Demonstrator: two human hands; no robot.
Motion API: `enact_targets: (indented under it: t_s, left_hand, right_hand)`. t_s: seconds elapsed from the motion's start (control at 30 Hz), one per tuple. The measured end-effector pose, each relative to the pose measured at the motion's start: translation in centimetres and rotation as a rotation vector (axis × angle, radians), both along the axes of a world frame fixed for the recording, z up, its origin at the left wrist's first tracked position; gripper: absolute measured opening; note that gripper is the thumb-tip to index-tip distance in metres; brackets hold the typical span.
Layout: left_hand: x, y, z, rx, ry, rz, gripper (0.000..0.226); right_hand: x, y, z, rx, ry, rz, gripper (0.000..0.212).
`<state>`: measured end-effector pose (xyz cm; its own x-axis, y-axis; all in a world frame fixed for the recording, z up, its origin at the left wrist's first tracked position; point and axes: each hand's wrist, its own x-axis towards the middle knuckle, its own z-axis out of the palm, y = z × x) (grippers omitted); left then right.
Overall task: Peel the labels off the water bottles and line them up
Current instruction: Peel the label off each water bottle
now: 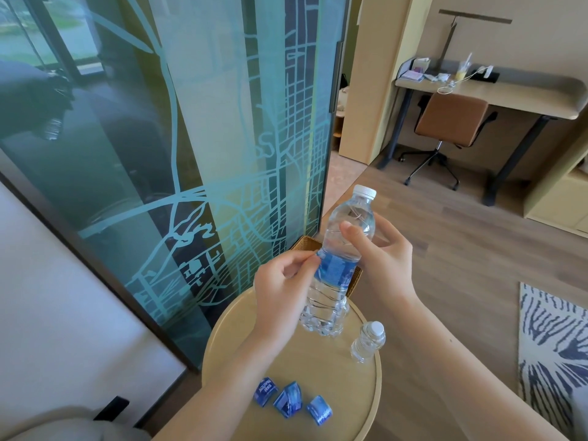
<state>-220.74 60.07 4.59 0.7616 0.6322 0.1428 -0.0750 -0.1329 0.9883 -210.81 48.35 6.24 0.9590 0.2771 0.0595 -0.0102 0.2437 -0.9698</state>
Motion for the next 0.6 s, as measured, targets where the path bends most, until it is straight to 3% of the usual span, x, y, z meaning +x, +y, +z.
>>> enact_targets:
  t_s: [0.13,0.4,0.6]
  left_hand:
    - [0.1,0.9,-0.1,-0.12,0.03,-0.019,0.014]
    - [-0.1,1.8,-0.4,-0.121,0.038,-0.045,0.013]
    - [-0.2,2.6,-0.3,-0.154,0.044,-0.055,0.015]
  right_hand:
    - [0.3,-0.2,0.2,-0.038,-0.013,0.047,0.049]
    - [1.9,-0.6,1.7,-0.184,-0.147,0.18,0.036]
    - [2.4,-1.0,1.9,-0.192,-0.18,0.251,0.055]
